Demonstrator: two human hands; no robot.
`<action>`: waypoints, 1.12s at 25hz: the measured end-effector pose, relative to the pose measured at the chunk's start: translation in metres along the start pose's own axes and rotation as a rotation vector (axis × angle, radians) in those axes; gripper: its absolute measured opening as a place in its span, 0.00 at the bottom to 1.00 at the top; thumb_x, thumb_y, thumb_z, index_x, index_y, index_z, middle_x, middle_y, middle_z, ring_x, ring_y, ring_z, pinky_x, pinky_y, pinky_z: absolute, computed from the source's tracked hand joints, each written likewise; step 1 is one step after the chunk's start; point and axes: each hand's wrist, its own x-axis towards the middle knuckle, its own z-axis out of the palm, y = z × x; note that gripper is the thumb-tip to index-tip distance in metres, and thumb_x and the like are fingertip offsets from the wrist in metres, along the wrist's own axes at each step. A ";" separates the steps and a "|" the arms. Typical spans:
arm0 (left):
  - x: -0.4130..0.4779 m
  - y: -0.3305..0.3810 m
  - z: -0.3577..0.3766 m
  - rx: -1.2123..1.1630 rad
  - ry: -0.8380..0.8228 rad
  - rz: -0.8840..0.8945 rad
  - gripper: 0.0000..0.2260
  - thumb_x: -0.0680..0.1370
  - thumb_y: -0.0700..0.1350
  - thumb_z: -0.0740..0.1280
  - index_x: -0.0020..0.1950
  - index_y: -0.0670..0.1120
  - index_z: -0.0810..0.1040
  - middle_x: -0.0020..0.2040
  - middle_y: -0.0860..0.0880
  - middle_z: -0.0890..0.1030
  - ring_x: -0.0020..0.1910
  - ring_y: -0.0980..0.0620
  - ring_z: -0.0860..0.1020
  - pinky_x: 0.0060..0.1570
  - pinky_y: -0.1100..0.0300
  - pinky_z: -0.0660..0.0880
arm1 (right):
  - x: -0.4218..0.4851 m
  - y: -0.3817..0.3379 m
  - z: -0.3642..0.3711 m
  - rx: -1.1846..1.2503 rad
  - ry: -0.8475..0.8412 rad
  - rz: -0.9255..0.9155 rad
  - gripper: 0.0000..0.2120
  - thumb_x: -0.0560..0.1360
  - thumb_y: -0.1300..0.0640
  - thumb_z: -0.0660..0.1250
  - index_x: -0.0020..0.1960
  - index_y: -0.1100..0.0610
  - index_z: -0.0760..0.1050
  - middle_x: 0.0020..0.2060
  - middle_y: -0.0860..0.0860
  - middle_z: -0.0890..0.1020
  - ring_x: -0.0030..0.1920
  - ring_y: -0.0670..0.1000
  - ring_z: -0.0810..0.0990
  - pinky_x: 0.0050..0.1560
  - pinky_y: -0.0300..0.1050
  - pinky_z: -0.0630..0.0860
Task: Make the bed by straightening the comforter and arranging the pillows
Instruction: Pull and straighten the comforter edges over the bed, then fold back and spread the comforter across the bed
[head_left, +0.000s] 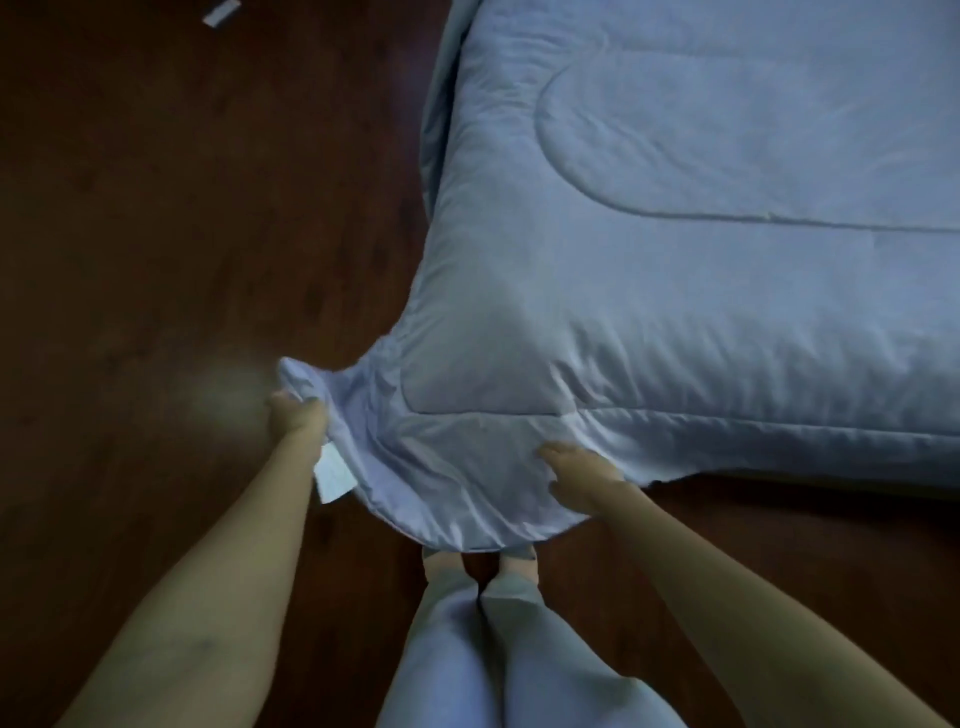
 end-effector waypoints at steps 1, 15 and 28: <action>-0.017 0.013 0.003 0.019 0.006 0.078 0.15 0.78 0.43 0.61 0.62 0.38 0.73 0.63 0.35 0.76 0.61 0.37 0.76 0.59 0.50 0.73 | 0.002 0.000 -0.012 0.045 0.101 0.002 0.28 0.77 0.57 0.60 0.76 0.54 0.57 0.75 0.53 0.61 0.72 0.57 0.65 0.68 0.51 0.67; -0.105 0.232 -0.073 -0.587 -0.312 0.893 0.11 0.78 0.36 0.61 0.58 0.45 0.77 0.53 0.48 0.81 0.48 0.53 0.80 0.49 0.61 0.75 | -0.022 -0.129 -0.270 0.877 1.021 -0.303 0.17 0.78 0.59 0.62 0.66 0.51 0.71 0.57 0.45 0.80 0.56 0.46 0.80 0.49 0.34 0.73; 0.055 0.293 -0.215 -0.540 -0.425 1.184 0.10 0.77 0.40 0.65 0.56 0.51 0.76 0.51 0.52 0.82 0.49 0.53 0.81 0.51 0.54 0.79 | 0.079 -0.318 -0.356 1.056 1.378 -0.312 0.16 0.76 0.60 0.64 0.62 0.48 0.75 0.50 0.44 0.82 0.48 0.48 0.81 0.52 0.58 0.79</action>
